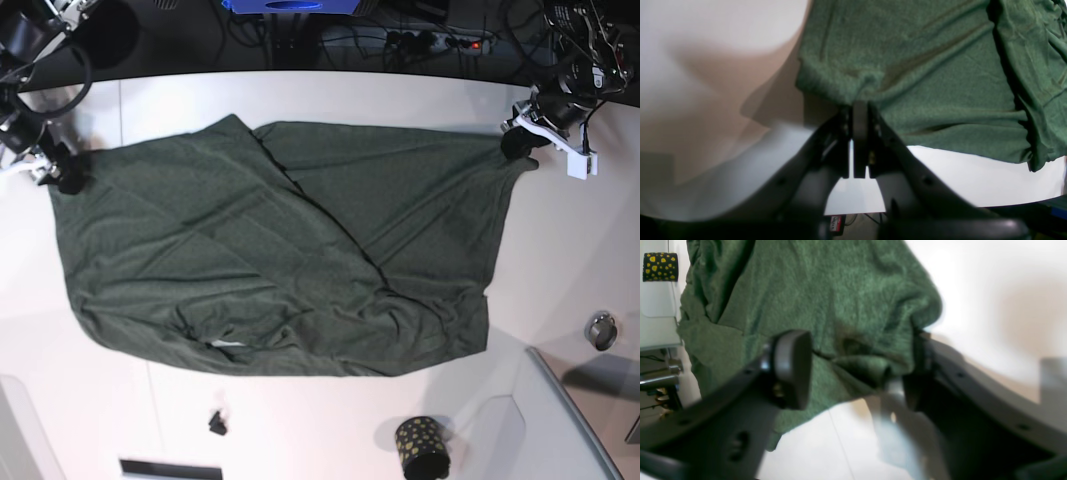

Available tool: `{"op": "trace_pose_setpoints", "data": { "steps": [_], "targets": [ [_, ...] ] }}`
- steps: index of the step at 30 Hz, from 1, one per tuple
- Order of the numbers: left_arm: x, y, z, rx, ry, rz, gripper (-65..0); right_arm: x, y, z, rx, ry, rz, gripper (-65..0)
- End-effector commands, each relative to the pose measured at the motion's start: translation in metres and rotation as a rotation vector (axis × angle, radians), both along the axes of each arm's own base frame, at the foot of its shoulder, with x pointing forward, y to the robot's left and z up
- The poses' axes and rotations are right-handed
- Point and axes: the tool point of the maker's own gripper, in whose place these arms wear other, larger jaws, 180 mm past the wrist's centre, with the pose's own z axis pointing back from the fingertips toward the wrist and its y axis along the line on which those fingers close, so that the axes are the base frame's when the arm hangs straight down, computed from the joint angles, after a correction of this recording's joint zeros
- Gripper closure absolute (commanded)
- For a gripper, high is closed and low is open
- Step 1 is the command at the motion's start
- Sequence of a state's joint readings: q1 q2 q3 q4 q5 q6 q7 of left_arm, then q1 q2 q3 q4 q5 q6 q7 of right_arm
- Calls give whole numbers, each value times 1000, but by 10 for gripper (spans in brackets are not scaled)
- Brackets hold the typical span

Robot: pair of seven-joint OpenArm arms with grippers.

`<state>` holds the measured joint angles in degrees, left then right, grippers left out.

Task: Layout the t-shirt on the table in an organized manner, then fold the t-shirt properly
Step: 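Pull both held corners apart to stretch the shirt edge straight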

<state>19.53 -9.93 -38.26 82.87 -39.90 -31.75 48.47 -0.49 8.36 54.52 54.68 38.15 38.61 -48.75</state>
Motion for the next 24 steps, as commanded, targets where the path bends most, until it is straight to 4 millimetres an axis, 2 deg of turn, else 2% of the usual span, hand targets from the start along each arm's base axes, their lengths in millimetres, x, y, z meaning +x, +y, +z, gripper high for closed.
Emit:
{"op": "trace_pose_setpoints", "data": {
  "steps": [1, 4, 6, 11, 13, 18, 21, 24],
  "targets": [
    [6, 5, 9, 12, -37, -4, 0, -1, -7, 1, -23, 8, 3, -293],
    [0, 7, 8, 14, -27, 1, 0, -1, -6, -1, -15, 8, -8, -150],
    [-2, 8, 7, 15, -23, 3, 0, -4, -3, -5, 0, 19, -12, -8],
    [-3, 8, 7, 15, -21, 3, 0, -5, -4, -6, 1, 22, -13, -6],
    [-7, 6, 6, 17, -12, -3, 0, -4, -16, 3, -40, 13, -7, -6],
    [-14, 9, 11, 41, -9, -16, 0, -25, -38, 22, -145, 63, 18, -6],
    [-13, 7, 17, 56, -19, -32, 0, -37, -41, 27, -167, 103, 33, -6],
    [-20, 5, 19, 68, 17, -65, 0, -44, -41, 33, -197, 114, 48, -6]
  ]
}}
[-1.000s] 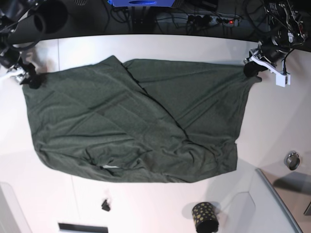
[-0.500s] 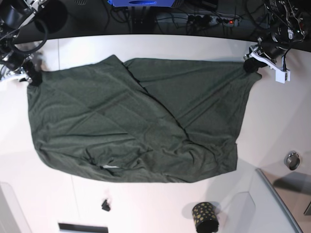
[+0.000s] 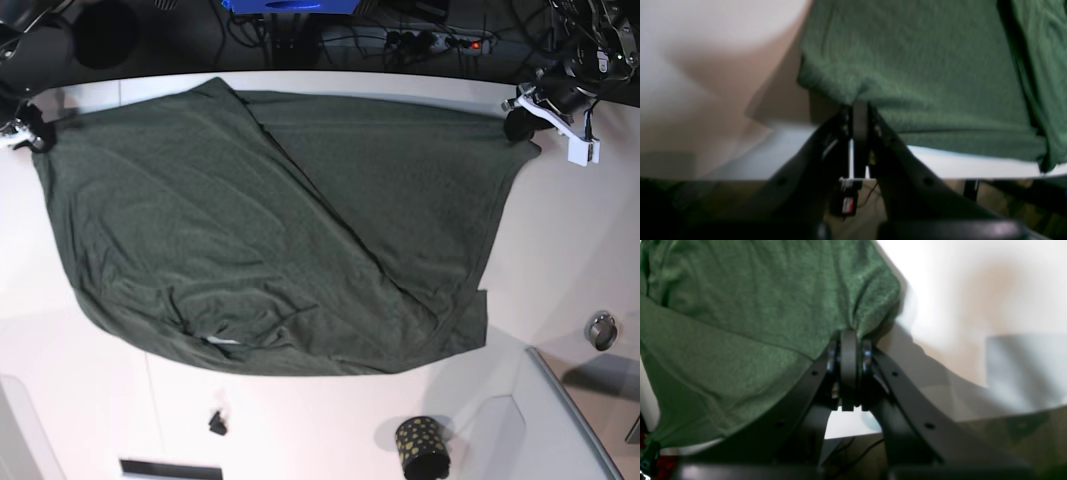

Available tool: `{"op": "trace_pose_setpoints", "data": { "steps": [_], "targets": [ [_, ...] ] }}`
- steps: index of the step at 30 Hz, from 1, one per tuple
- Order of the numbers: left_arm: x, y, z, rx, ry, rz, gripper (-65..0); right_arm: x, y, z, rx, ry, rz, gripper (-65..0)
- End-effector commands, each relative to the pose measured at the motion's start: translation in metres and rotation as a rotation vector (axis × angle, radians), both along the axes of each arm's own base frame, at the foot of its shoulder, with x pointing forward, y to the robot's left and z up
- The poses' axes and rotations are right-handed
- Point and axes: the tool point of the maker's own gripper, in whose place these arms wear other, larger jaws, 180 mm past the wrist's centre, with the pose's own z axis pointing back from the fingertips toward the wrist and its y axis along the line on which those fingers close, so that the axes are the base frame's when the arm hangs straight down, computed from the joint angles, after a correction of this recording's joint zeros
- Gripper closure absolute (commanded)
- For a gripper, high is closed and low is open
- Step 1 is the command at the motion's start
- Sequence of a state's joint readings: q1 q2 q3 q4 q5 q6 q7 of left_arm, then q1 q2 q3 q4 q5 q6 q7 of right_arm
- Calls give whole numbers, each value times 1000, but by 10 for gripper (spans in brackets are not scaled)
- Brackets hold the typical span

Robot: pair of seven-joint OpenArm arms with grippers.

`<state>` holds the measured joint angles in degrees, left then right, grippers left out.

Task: Layout the t-shirt on the table in an organized manner, then fold the t-shirt properly
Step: 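Pull both held corners apart to stretch the shirt edge straight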

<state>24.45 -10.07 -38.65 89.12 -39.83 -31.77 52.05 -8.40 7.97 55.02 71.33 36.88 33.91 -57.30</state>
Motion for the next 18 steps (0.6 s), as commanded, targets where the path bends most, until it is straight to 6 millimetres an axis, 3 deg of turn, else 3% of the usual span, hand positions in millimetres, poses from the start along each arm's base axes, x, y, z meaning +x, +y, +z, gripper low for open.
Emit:
{"op": "trace_pose_setpoints", "data": {
  "steps": [1, 6, 10, 18],
  "targets": [
    [6, 6, 12, 21, -39, -14, 0, 4, -12, 14, -46, -31, 6, -6],
    [-2, 5, 12, 26, -27, -18, 0, -2, -19, 27, -108, -34, 25, -6],
    [-15, 7, -2, 5, 20, 4, 0, -8, -18, 24, -108, -18, 27, -6],
    [-31, 8, -7, 4, 57, 7, 0, -27, -19, 19, -113, 24, 34, -6]
  ]
}}
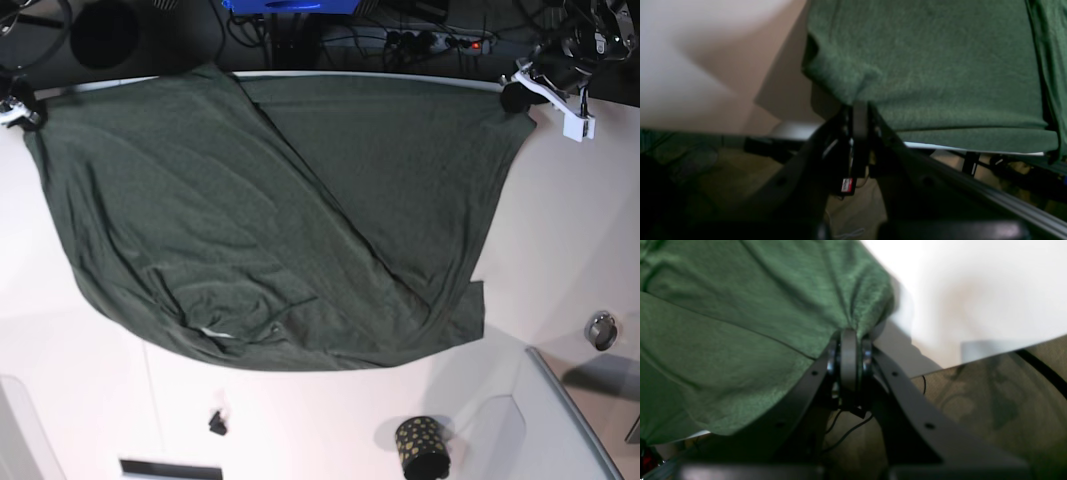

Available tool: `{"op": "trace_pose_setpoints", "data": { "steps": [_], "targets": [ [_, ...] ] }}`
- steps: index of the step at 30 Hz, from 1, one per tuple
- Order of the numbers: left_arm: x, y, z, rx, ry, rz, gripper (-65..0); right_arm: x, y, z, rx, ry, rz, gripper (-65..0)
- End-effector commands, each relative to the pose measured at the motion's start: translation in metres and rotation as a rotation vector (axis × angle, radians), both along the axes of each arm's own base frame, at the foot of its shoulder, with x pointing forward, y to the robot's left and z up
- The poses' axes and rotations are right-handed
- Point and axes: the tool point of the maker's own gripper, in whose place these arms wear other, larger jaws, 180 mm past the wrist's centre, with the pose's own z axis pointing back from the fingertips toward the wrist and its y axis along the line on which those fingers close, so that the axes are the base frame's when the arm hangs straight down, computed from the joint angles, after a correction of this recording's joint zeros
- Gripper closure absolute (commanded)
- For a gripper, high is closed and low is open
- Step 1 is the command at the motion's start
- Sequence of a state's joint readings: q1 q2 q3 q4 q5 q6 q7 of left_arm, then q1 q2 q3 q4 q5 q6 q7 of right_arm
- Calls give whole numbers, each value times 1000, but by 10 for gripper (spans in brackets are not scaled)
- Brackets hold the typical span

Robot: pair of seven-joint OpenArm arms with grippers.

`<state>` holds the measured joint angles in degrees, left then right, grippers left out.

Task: Layout the t-shirt on the table in an organized manner, then fold the t-shirt properly
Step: 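Pull both held corners apart to stretch the shirt edge straight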

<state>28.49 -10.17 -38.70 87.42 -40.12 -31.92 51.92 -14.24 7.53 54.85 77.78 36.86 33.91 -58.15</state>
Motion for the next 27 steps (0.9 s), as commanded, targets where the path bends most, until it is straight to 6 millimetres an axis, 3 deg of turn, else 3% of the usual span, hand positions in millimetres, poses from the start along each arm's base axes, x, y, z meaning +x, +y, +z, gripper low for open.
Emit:
{"op": "trace_pose_setpoints", "data": {
  "steps": [1, 5, 10, 16, 19, 27],
  "targets": [
    [2, 7, 8, 20, -24, -7, 0, 4, -11, 11, -37, -26, 5, -6],
    [-2, 16, 14, 42, -30, 11, 0, 7, -10, 11, -36, -29, 8, -6],
    [11, 16, 19, 48, -53, 11, 0, 18, -17, 11, 5, 3, -130, -6],
    [13, 21, 19, 49, -31, 66, 0, 33, -12, 19, 40, 23, -125, -6],
    [20, 18, 18, 40, -16, 51, 0, 43, -14, 30, 38, 11, -171, -6],
    [51, 9, 25, 10, -20, 18, 0, 77, 4, 33, 94, 22, -205, -6]
  ]
}}
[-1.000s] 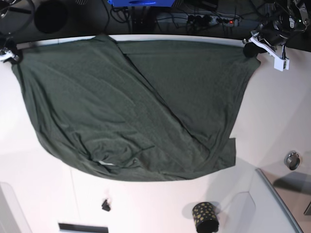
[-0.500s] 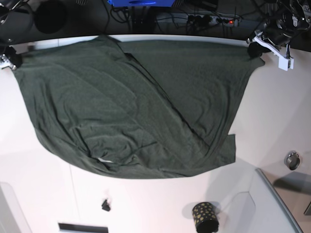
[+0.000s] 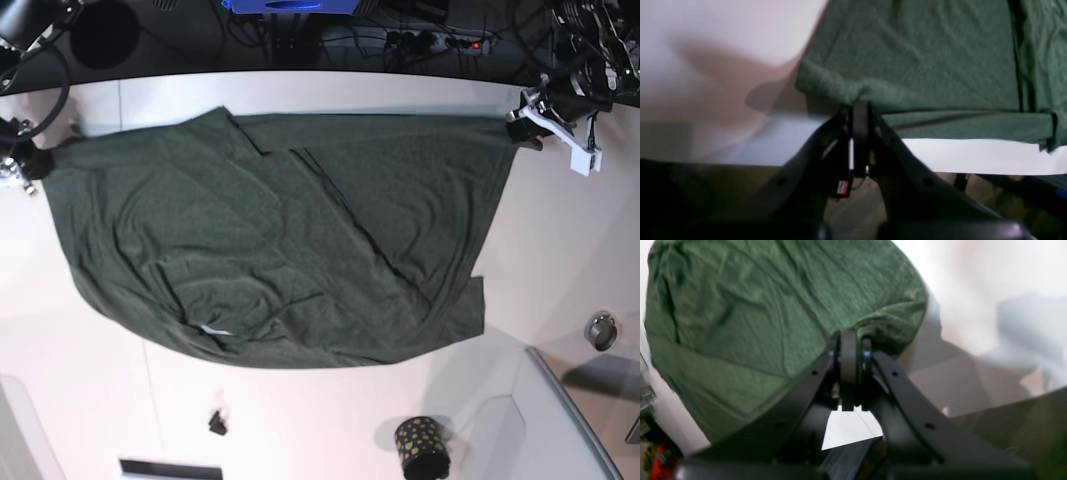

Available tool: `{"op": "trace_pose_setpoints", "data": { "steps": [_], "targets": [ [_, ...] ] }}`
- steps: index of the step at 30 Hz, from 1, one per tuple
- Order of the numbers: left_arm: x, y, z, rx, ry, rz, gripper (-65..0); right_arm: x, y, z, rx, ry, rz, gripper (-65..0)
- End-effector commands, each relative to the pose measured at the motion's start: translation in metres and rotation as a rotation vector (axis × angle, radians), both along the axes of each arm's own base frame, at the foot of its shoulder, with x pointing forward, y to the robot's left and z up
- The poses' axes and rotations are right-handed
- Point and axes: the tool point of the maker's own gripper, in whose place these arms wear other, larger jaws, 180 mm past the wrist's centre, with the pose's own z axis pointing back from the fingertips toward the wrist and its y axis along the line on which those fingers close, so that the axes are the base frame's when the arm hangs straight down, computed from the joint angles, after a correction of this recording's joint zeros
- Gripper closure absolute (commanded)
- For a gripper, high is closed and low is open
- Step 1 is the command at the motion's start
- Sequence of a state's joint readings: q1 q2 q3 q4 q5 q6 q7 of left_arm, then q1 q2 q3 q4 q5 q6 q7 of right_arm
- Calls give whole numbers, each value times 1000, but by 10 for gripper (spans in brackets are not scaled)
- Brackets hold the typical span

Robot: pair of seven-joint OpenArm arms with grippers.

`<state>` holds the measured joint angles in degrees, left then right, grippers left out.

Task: Layout the t-shirt on the table in an organized manner, then fold the t-shirt properly
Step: 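Pull both held corners apart to stretch the shirt edge straight, then release the corners and raise both grippers off the shirt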

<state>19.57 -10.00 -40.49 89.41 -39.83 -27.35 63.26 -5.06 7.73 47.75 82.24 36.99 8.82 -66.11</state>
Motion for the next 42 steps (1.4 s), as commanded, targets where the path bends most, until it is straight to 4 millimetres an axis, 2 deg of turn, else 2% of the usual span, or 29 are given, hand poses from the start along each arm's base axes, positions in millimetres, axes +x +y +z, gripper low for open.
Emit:
{"op": "trace_pose_setpoints", "data": {
  "steps": [1, 5, 8, 13, 20, 22, 26, 27, 29, 32, 34, 36, 39, 41, 42],
  "targets": [
    [14, 4, 12, 11, -49, -8, 0, 16, -9, 14, -29, -44, 0, -6],
    [39, 5, 22, 3, -90, 16, 0, 32, -6, 19, -17, -67, -17, -6],
    [60, -6, 26, -14, -113, 7, 0, 38, -4, 11, 35, -44, -67, -6],
    [74, -21, 12, -72, -76, 16, 0, 43, -8, 1, 57, -37, -105, -6],
    [83, -18, 1, -112, -72, 61, 0, 40, -28, -9, 32, -31, -197, -12],
    [87, -15, 3, -106, -102, 79, 0, 40, -31, -8, 24, -32, -197, -63],
    [92, -15, 6, -106, -127, 88, 0, 43, -39, -2, 1, -53, -211, -252],
    [93, -15, 7, -107, -132, 86, -16, 44, -41, -2, -8, -62, -217, -293],
    [95, -15, 9, -106, -140, 87, -178, 47, -48, 4, -41, -91, -227, -344],
    [102, -10, 16, -96, -181, 102, -436, 53, -58, 21, -136, -177, -196, -350],
    [104, 6, 23, -83, -225, 157, -550, 57, -64, 37, -211, -243, -159, -350],
    [103, 23, 29, -68, -257, 210, -612, 52, -67, 48, -275, -282, -116, -350],
    [95, 48, 38, -42, -285, 266, -615, 40, -57, 58, -331, -297, 25, -348],
    [88, 57, 49, -4, -323, 247, -614, 26, -36, 55, -346, -272, 199, -335],
    [77, 59, 49, 18, -320, 227, -601, 19, -21, 51, -349, -259, 299, -291]
  ]
}}
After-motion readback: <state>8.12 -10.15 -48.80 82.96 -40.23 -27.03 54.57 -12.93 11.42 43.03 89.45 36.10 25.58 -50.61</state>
